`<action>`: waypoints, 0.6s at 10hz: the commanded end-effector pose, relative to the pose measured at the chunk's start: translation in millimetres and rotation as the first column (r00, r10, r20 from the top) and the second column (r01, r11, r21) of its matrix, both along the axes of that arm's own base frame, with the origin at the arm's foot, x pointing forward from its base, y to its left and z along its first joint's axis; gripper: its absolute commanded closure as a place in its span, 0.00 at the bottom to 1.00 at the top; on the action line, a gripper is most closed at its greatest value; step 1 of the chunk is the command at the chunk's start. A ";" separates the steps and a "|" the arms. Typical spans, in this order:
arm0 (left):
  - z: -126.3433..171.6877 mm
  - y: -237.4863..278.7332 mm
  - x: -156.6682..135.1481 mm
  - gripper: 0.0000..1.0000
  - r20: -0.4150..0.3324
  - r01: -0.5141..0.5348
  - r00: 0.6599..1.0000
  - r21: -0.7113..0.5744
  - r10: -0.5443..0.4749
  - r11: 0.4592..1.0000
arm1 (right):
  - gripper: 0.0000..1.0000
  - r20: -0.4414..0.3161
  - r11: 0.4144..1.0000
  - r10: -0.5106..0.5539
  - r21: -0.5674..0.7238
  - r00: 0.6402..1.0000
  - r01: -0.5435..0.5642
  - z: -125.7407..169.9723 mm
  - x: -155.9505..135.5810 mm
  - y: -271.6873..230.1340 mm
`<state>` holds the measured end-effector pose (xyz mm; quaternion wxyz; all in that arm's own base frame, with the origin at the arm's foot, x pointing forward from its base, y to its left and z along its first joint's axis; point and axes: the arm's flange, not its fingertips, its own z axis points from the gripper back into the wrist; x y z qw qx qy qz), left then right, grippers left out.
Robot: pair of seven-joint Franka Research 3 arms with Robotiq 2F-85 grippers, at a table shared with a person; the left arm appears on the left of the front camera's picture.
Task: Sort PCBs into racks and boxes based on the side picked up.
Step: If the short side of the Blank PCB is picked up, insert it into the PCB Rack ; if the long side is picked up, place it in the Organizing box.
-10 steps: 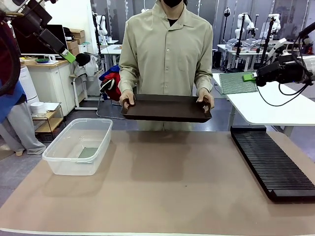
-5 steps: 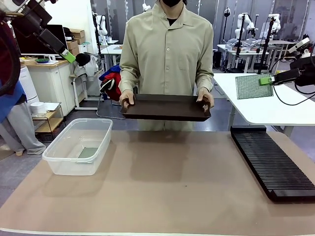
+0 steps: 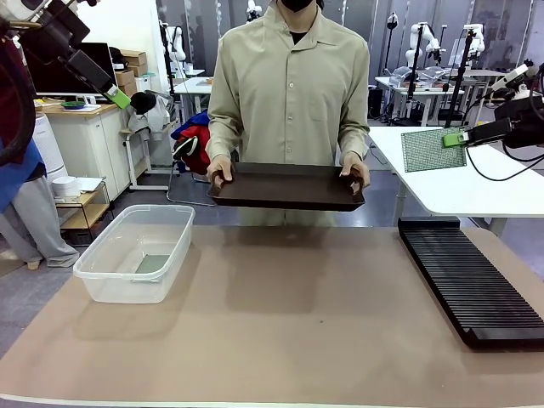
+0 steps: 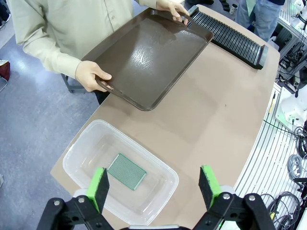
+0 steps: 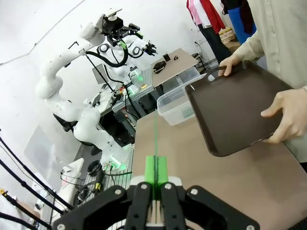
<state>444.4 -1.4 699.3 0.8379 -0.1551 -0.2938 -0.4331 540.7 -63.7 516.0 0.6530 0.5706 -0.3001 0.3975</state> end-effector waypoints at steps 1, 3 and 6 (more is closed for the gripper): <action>-0.8 -0.9 -1.5 0.00 -0.005 0.004 1.000 0.002 -0.004 1.000 | 0.98 0.090 0.997 0.075 0.005 0.993 -0.075 -14.0 5.8 -12.8; -0.8 -0.9 -1.5 0.00 -0.005 0.004 1.000 0.002 -0.004 1.000 | 0.98 0.232 0.991 0.130 -0.012 0.964 -0.131 -20.6 15.7 -34.8; -0.8 -0.9 -1.5 0.00 -0.005 0.004 1.000 0.002 -0.004 1.000 | 0.98 0.371 0.976 0.216 -0.094 0.903 -0.194 -31.4 17.7 -62.2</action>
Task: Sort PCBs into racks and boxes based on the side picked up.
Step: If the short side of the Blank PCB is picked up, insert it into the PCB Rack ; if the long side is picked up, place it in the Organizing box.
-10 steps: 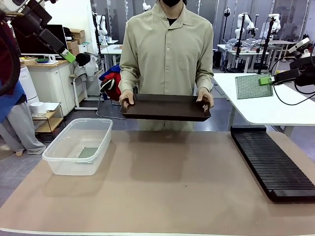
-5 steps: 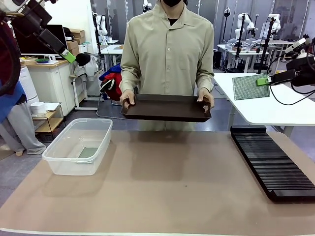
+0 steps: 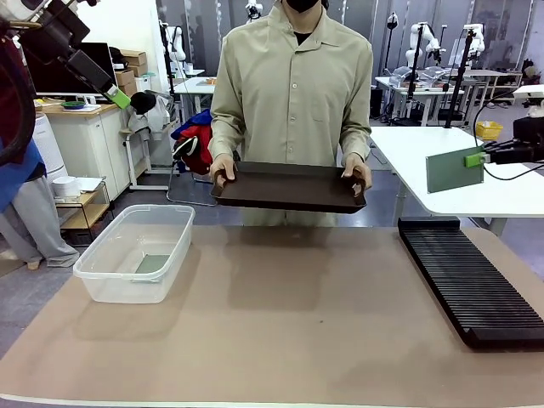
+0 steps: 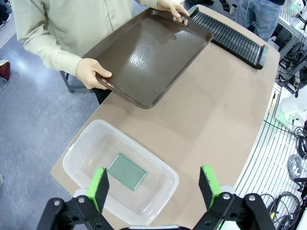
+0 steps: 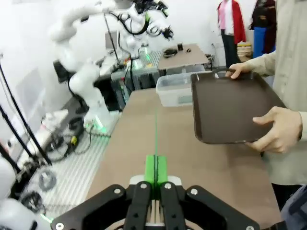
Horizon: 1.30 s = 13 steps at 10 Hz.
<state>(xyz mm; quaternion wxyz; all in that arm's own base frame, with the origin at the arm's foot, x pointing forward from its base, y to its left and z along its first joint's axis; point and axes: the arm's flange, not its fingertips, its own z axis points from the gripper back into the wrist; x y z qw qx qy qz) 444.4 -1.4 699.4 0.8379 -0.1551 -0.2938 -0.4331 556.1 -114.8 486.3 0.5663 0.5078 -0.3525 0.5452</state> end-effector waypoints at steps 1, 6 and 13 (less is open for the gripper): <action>-0.8 -0.9 -1.5 0.00 -0.005 0.004 1.000 0.002 -0.004 1.000 | 0.98 0.135 0.997 0.032 -0.068 0.990 -0.023 -11.7 4.2 -13.3; -0.8 -0.9 -1.5 0.00 -0.005 0.004 1.000 0.002 -0.004 1.000 | 0.98 0.187 0.999 -0.032 -0.033 0.982 0.039 -35.0 18.9 -44.2; -0.8 -0.9 -1.5 0.00 -0.005 0.004 1.000 0.002 -0.004 1.000 | 0.98 0.206 0.988 0.124 -0.117 0.971 -0.102 -58.2 31.5 -41.2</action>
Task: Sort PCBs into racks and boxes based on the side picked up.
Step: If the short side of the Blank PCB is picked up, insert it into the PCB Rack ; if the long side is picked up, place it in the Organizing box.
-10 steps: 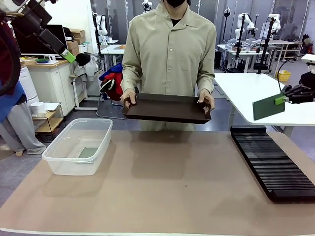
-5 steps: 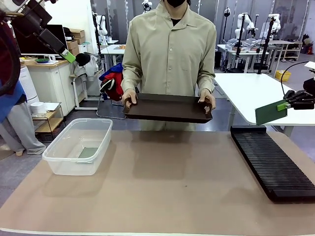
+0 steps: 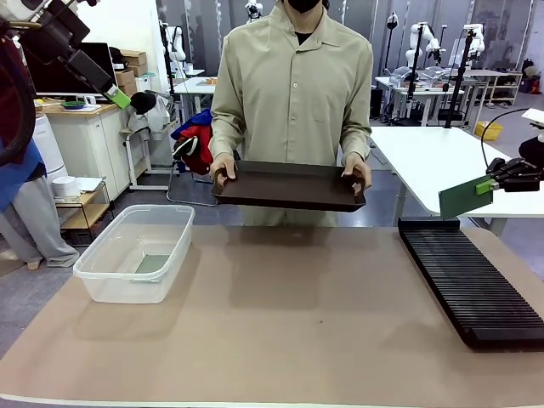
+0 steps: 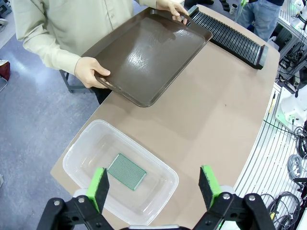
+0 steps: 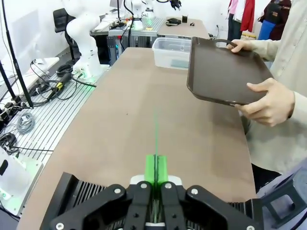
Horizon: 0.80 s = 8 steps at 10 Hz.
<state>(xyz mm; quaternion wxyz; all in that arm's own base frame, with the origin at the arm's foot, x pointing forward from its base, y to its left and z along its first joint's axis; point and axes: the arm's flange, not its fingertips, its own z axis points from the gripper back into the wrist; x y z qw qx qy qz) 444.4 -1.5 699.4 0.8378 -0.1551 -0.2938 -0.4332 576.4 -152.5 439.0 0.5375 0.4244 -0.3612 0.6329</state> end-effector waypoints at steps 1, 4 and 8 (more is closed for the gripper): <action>-0.8 -0.9 -1.5 0.00 -0.005 0.004 1.000 0.002 -0.004 1.000 | 0.98 -0.045 0.998 0.064 0.006 0.997 -0.064 -19.7 11.6 -5.0; -0.8 -0.9 -1.5 0.00 -0.005 0.004 1.000 0.002 -0.004 1.000 | 0.98 0.017 1.000 0.031 0.000 0.999 -0.031 -50.9 27.3 -16.4; -0.8 -0.9 -1.5 0.00 -0.005 0.004 1.000 0.002 -0.004 1.000 | 0.98 0.013 0.997 0.073 -0.019 0.997 -0.072 -80.1 40.3 -38.1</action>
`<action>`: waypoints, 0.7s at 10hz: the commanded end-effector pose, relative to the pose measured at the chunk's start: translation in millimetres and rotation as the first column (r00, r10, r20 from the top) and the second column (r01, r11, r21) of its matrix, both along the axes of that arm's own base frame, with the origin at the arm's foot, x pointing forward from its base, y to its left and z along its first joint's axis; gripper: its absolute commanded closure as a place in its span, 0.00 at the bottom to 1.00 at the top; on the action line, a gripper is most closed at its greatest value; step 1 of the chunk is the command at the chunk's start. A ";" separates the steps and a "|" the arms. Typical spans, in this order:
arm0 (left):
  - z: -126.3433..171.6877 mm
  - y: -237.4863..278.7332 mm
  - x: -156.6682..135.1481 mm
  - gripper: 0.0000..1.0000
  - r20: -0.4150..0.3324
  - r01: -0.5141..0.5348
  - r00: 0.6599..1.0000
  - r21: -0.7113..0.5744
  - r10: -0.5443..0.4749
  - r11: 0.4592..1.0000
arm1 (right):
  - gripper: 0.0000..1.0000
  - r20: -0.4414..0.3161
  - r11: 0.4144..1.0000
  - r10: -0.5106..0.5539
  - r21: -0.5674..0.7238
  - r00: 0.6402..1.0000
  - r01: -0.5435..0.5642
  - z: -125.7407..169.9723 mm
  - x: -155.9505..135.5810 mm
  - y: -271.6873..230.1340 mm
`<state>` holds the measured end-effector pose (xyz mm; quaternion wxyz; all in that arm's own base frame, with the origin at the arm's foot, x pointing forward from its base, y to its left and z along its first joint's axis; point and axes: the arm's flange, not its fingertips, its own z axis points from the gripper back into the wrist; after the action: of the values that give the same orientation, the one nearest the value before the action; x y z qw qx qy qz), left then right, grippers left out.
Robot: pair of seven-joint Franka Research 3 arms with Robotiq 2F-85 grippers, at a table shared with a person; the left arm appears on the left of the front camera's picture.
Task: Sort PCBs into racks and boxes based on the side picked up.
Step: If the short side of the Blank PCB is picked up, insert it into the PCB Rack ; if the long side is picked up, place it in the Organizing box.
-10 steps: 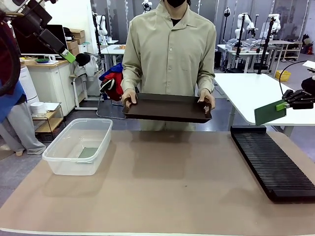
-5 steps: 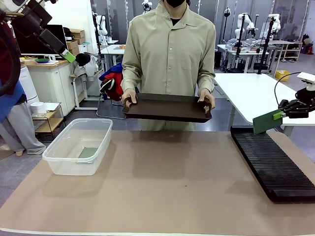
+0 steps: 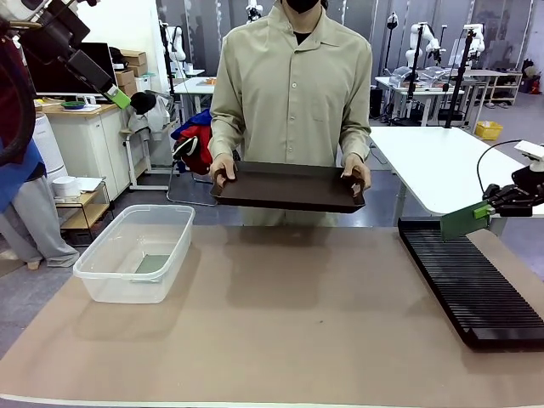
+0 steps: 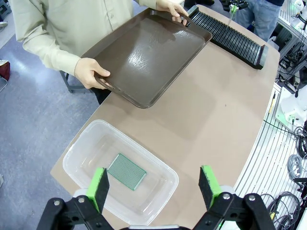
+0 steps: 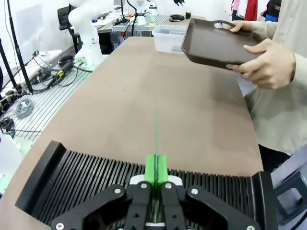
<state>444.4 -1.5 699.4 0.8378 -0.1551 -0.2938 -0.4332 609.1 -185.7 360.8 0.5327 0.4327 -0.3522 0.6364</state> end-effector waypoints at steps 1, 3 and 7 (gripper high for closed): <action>-0.8 -0.9 -1.5 0.00 -0.005 0.004 1.000 0.002 -0.004 1.000 | 0.98 0.033 0.998 0.058 -0.034 0.998 -0.057 -9.4 10.7 -6.9; -0.8 -0.9 -1.5 0.00 -0.005 0.004 1.000 0.002 -0.004 1.000 | 0.98 0.011 0.996 0.057 -0.067 0.998 -0.056 -22.3 13.0 -9.8; -0.8 -0.9 -1.5 0.00 -0.005 0.004 1.000 0.002 -0.004 1.000 | 0.98 0.016 0.995 0.042 -0.092 0.999 -0.040 -40.7 21.0 -6.6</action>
<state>444.4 -1.5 699.3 0.8378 -0.1552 -0.2938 -0.4332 628.3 -190.7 319.2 0.5420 0.4136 -0.3261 0.6548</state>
